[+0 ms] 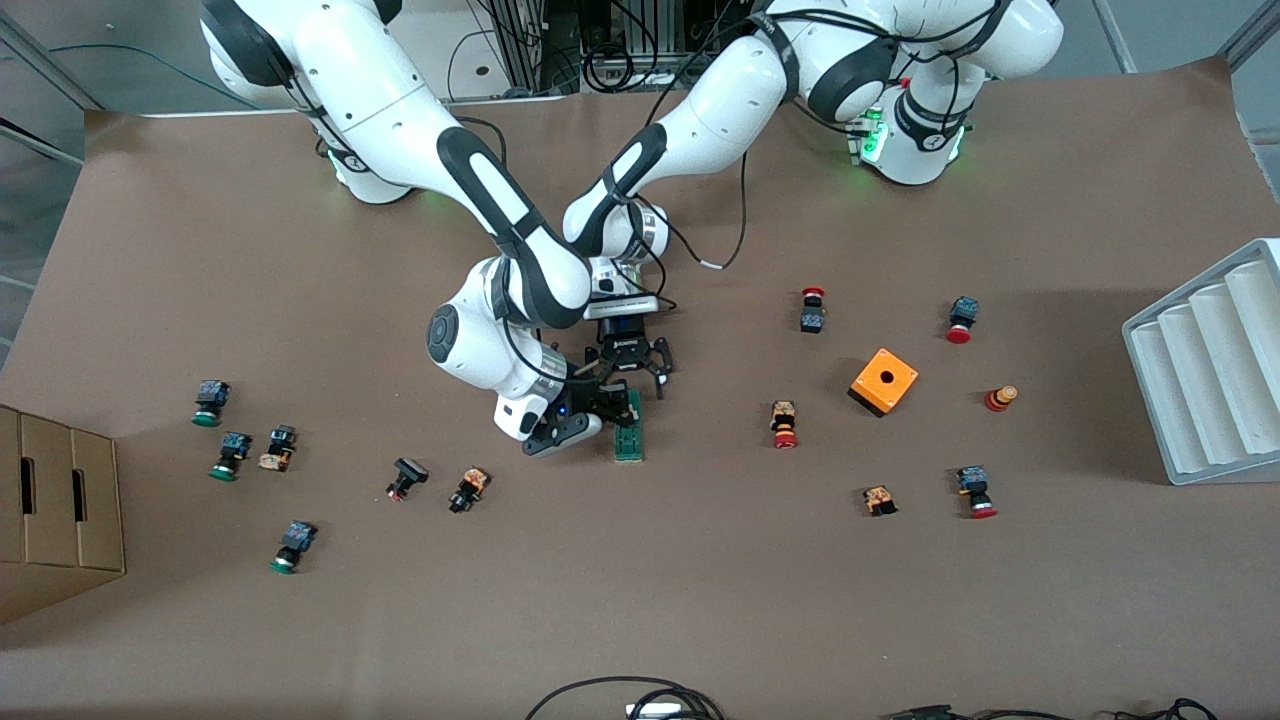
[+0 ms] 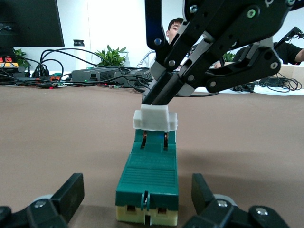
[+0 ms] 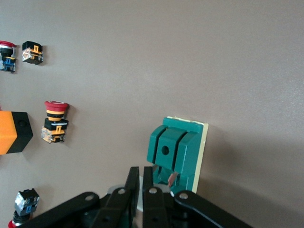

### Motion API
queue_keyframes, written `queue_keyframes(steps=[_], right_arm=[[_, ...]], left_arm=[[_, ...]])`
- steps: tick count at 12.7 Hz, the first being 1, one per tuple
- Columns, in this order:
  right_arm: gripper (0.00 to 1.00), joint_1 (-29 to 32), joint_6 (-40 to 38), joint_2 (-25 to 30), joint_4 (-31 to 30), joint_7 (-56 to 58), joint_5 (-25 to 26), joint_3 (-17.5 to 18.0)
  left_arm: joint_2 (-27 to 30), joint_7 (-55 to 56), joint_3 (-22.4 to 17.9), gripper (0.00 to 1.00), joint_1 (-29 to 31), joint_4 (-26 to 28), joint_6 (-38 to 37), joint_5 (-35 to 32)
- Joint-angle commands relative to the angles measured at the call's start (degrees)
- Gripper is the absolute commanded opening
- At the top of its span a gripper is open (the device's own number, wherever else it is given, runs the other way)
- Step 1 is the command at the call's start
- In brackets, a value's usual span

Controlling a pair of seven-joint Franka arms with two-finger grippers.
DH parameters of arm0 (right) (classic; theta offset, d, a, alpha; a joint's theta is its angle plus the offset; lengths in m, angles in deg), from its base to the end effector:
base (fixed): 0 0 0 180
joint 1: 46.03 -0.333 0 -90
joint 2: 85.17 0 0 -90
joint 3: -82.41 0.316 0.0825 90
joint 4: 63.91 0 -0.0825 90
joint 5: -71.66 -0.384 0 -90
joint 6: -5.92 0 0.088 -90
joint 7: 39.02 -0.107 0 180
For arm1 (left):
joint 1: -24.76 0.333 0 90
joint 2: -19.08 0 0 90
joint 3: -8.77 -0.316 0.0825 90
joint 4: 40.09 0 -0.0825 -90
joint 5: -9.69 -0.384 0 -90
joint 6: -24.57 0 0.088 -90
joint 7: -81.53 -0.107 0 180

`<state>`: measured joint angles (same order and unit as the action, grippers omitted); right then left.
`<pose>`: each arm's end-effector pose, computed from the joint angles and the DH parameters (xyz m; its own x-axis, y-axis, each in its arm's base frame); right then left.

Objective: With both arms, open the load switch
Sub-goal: 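Press the white handle down onto the switch contacts with the right gripper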

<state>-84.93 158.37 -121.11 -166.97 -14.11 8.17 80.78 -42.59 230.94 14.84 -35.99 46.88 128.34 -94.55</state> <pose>0.5439 0.3837 0.2113 0.9806 0.0875 0.1752 0.1721 -0.8120 -0.5578 0.3421 -0.5709 0.0366 0.1605 0.0497 0.9858 0.1255 -0.9916 0.0295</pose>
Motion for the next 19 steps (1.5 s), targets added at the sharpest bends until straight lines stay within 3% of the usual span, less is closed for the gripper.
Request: queue_keyframes(steps=[1, 19], right_arm=[[0.10, -1.1, 1.3, 1.5, -2.6, 1.5, -1.9, 0.0], [0.10, -1.6, 1.5, 1.3, -4.3, 4.0, -1.9, -0.1]], left_arm=[[-3.5, 1.9, -0.1, 1.00, -1.1, -1.9, 0.3, -0.7], [-3.5, 1.9, -0.1, 1.00, -1.1, -2.0, 0.5, -0.7]])
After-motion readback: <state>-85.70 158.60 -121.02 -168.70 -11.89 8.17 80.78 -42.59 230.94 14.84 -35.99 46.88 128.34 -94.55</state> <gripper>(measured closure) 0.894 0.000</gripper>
